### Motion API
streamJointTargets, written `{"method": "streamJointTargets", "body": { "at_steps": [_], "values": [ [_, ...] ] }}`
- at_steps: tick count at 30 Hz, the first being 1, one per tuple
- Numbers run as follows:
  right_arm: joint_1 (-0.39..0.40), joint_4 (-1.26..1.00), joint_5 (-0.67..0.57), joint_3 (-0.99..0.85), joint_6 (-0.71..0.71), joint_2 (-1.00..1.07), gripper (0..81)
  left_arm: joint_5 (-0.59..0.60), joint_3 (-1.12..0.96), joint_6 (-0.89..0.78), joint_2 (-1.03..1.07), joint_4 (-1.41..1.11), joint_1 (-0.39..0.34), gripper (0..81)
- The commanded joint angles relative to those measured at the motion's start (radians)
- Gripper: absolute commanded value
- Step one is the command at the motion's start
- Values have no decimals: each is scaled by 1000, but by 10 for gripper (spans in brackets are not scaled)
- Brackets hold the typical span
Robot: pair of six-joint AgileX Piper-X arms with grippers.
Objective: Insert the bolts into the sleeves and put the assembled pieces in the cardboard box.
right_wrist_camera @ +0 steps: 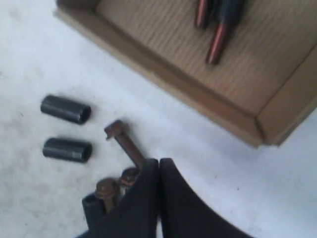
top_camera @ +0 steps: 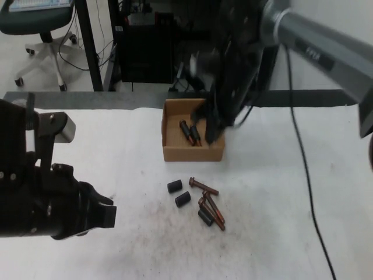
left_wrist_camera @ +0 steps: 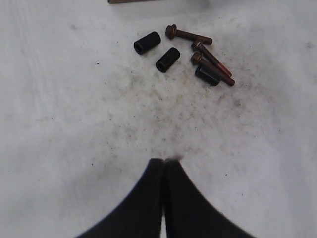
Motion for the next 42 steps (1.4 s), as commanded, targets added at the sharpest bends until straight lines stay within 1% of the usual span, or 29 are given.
{"method": "streamJointTargets", "body": {
  "at_steps": [1,3,6,9,10,11,13,14,16,17,19,22,26,30,32,35,42],
  "values": [
    [26,13,106,26,-14,-9,3,8,-7,9,1,-9,1,3],
    [51,-49,141,50,-20,-9,3,8,-7,9,1,-9,1,3],
    [83,-152,143,70,-50,-9,3,8,-7,13,1,2,1,3],
    [104,-221,131,70,-76,-9,6,8,-7,62,1,27,1,3],
    [105,-229,111,70,-93,-9,31,8,-7,77,1,35,1,3],
    [105,-230,90,70,-112,-9,73,8,-7,88,1,42,1,3],
    [105,-215,53,70,-141,-9,183,8,-7,102,1,49,1,3],
    [105,-199,48,70,-147,-9,274,8,-7,102,1,49,1,3],
    [102,-171,48,70,-154,-9,386,8,-7,106,1,49,1,3],
    [100,-149,54,70,-170,-9,402,8,-7,113,1,49,1,3],
    [100,-105,81,70,-214,-9,381,8,-7,113,1,49,1,3],
    [99,-47,87,70,-284,-9,343,8,-7,119,1,46,1,3],
    [99,-39,87,70,-313,-9,342,8,-7,119,1,43,1,3],
    [99,-56,92,82,-416,-9,342,8,-7,153,1,44,1,3],
    [98,-67,120,83,-454,0,342,8,-7,165,1,44,1,3],
    [90,-93,151,83,-460,12,342,8,-7,165,1,44,1,3],
    [79,-178,155,83,-531,15,342,8,-7,165,1,44,1,3]
  ]
}}
